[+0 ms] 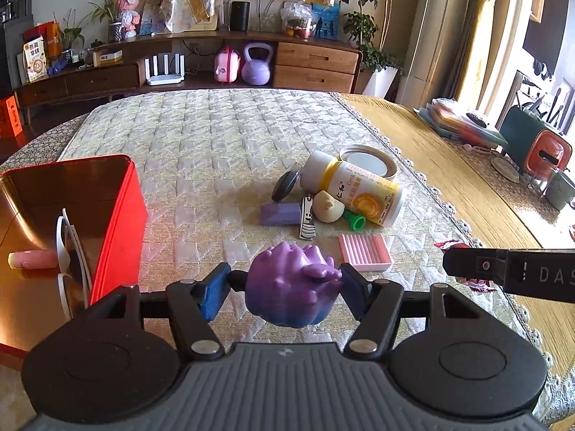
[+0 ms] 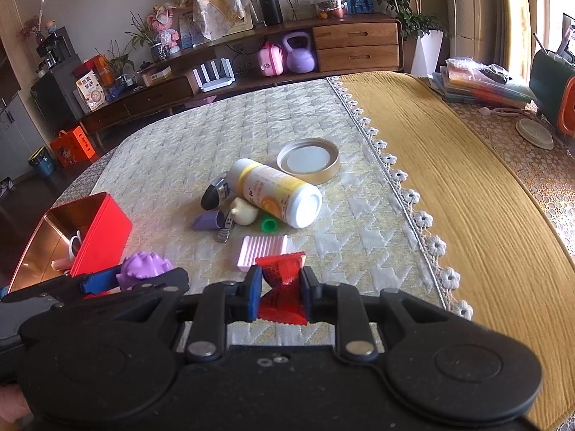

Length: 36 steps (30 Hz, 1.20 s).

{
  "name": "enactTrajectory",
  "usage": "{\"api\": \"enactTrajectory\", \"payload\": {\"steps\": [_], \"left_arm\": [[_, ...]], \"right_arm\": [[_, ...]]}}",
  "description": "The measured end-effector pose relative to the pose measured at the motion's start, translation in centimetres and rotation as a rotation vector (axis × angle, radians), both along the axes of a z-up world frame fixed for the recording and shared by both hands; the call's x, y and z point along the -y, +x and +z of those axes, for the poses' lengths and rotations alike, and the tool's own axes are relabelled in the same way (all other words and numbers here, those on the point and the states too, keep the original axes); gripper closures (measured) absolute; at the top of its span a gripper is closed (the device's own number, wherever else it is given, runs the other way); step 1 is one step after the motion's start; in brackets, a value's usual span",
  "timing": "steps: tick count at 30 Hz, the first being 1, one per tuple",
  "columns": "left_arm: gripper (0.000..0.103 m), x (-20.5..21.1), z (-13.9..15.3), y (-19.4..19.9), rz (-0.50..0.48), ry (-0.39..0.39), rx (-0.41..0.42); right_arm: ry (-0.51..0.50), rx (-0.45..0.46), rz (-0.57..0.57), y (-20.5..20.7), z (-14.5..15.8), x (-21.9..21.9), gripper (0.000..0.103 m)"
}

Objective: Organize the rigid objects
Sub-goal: 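Carry the purple ball and red packet over the red tin box with both grippers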

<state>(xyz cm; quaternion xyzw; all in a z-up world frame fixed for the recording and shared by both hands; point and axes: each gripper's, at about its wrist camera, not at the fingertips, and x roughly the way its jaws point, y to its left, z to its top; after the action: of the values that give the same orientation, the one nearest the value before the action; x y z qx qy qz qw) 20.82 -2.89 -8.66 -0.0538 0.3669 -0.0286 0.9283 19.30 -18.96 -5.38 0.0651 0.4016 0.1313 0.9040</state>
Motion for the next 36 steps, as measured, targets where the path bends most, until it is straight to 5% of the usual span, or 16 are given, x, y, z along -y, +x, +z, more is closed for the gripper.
{"api": "enactTrajectory", "payload": {"steps": [20,36], "left_arm": [[0.038,-6.9,5.8,-5.2,0.082,-0.043,0.03],[0.038,-16.1,6.1,-7.6,0.213,-0.034,0.03]], "right_arm": [[0.0,0.071,0.143,-4.5,4.0,-3.9,0.081],[-0.018,0.096,0.306,-4.5,4.9,-13.3,0.081]]}}
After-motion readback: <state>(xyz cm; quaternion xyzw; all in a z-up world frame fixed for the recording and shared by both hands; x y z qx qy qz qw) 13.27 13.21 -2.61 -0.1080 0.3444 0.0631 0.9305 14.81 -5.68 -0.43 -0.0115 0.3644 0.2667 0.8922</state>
